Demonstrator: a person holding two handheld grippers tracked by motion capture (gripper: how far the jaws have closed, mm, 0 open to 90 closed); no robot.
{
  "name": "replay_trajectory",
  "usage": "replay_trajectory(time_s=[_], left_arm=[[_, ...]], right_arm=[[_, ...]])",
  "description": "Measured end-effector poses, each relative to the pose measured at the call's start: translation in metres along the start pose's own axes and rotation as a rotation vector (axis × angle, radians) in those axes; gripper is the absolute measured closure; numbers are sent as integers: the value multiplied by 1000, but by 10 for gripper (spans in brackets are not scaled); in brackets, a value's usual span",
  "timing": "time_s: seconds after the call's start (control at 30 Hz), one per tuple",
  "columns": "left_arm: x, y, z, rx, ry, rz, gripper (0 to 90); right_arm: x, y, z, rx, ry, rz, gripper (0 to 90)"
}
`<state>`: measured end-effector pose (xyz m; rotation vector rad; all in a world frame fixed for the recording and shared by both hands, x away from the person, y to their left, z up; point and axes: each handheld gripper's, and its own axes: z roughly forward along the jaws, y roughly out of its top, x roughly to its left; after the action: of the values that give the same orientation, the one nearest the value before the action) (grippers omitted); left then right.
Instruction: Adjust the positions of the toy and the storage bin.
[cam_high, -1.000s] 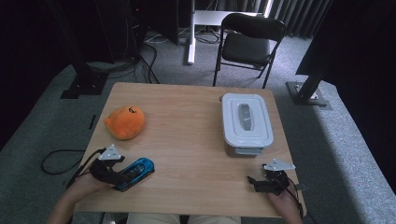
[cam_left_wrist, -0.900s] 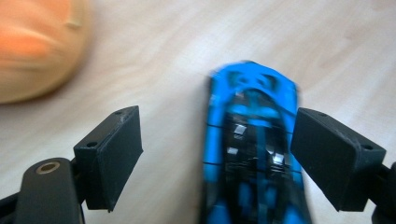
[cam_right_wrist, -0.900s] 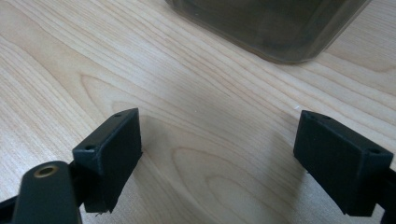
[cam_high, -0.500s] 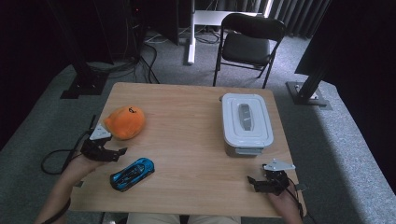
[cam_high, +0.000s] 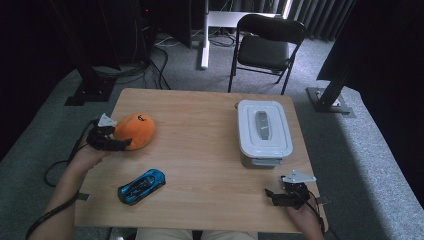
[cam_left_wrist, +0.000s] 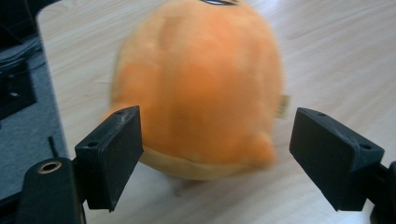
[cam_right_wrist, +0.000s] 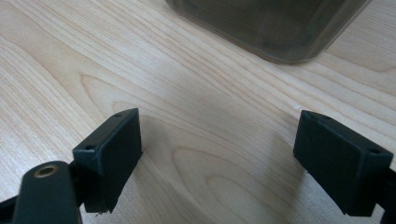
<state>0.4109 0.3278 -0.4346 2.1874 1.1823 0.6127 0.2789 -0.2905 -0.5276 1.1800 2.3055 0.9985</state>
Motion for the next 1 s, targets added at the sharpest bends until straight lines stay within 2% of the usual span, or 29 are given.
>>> replay_trajectory(time_s=[0.13, 0.27, 0.33, 0.43, 0.53, 0.6, 0.77, 0.83, 0.9, 1.0], left_arm=[[8, 5, 14, 44, 4, 6, 182], [13, 7, 25, 50, 2, -4, 181], [12, 8, 31, 56, -2, -11, 182], [9, 6, 41, 100, 9, 9, 181], [10, 2, 44, 94, 8, -25, 187], [9, -1, 44, 87, 3, -36, 249], [5, -6, 39, 54, -1, -44, 532], [1, -5, 32, 38, 9, -48, 614], [-1, -5, 26, 16, 4, -58, 666], [-7, -6, 18, 7, 7, -27, 685]], right_arm=[[0, 0, 0, -1, -1, -1, 148], [0, 0, 0, 2, 1, 1, 148], [0, 0, 0, 1, 1, 2, 148], [0, 0, 0, 2, 1, 2, 148], [0, 0, 0, 1, 1, 0, 148], [0, 0, 0, 1, 0, 0, 148], [0, 0, 0, 2, 0, 2, 148], [0, 0, 0, 2, -1, 3, 148], [0, 0, 0, 2, -1, 4, 148], [0, 0, 0, 2, -1, 4, 148]])
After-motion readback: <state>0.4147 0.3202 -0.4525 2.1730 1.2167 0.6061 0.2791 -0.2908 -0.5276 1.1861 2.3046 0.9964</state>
